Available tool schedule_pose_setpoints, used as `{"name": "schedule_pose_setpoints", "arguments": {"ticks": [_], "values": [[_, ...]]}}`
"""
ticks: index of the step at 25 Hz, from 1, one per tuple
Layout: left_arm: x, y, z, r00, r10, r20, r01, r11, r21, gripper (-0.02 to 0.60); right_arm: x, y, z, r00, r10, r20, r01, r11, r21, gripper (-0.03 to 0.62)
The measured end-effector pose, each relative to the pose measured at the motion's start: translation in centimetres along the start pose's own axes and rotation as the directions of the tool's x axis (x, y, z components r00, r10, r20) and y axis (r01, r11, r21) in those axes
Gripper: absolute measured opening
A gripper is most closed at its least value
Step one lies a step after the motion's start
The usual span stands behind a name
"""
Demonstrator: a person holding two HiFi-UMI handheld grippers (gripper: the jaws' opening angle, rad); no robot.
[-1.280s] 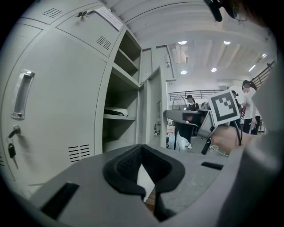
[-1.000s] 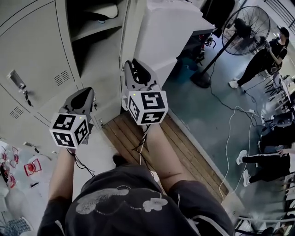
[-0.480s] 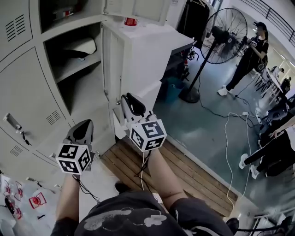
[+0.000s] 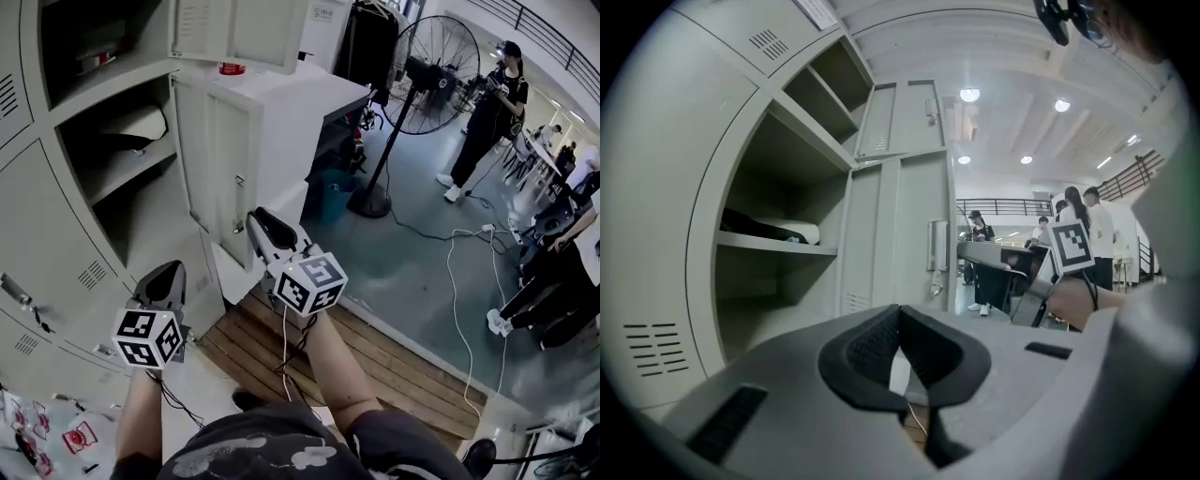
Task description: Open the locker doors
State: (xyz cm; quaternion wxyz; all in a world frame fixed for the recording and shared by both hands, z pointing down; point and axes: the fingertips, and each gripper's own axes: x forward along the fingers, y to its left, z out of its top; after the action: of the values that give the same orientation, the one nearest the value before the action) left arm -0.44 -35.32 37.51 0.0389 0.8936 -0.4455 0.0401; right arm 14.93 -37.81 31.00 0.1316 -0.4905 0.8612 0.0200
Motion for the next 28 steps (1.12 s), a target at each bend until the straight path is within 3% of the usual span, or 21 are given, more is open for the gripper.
{"name": "schedule_pose_setpoints", "arguments": {"ticks": [9,16,28], "values": [[3.5,-0.3,-0.1,0.999,-0.032,-0.011,0.032,0.999,-0.003,0.008,0.0,-4.8,0.4,1.000,-0.012,0.021,0.012,1.000,0.014,0.061],[5.7,0.0,-0.3,0.999,-0.044,-0.022,0.044,0.999,0.001,0.008,0.3,-7.1,0.6,0.998,0.000,0.068,-0.006,0.996,0.087,0.057],[5.8,0.6,-0.2,0.999,-0.034,-0.022,0.034,0.999,-0.001,0.008,0.4,-7.6,0.7,0.998,-0.019,0.056,0.016,0.998,0.057,0.055]]}}
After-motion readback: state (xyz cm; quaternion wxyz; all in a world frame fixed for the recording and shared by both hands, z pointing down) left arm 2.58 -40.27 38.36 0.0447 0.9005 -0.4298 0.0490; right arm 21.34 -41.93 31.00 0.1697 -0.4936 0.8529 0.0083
